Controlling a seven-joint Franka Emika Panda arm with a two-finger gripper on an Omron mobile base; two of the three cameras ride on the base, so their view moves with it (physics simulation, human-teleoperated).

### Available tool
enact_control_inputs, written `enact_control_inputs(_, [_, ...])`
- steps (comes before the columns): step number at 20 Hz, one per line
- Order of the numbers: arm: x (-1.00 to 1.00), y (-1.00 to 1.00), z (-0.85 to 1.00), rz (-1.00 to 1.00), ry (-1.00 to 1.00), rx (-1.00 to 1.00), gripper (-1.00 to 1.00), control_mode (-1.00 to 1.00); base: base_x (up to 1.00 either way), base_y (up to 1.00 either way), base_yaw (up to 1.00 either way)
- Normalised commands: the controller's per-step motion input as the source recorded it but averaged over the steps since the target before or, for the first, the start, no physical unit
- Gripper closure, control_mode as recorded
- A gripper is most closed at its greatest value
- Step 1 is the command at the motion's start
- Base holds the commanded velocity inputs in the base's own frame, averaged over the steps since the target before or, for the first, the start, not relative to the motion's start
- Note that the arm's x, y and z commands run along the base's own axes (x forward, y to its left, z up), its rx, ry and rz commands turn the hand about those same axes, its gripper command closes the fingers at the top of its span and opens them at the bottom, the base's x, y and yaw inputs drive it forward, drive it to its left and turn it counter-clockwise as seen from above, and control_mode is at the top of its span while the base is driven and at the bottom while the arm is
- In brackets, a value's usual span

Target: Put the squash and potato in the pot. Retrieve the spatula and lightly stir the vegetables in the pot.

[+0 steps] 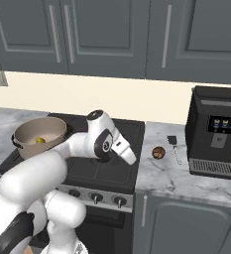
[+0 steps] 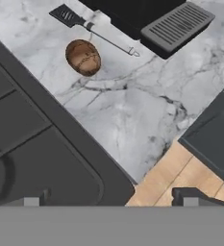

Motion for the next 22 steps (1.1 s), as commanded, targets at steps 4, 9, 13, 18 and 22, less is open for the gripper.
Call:
enact_control_inputs(4, [0.31,-0.83,-0.04,0.00,0.00,0.01,-1.00,-1.00,0.00,0.00,0.00])
enact_control_inputs(9, [0.52,-0.50,0.00,0.00,0.01,0.05,-1.00,-1.00,0.00,0.00,0.00])
enact_control_inputs(13, [0.55,-0.38,-0.01,0.00,0.03,0.12,-1.00,-1.00,0.00,0.00,0.00])
enact_control_inputs(18, [0.58,-0.29,-0.09,0.01,0.07,0.07,-1.00,-1.00,0.00,0.00,0.00])
enact_control_inputs(22, [0.46,-0.12,-0.17,0.04,0.04,0.03,-1.00,-1.00,0.00,0.00,0.00])
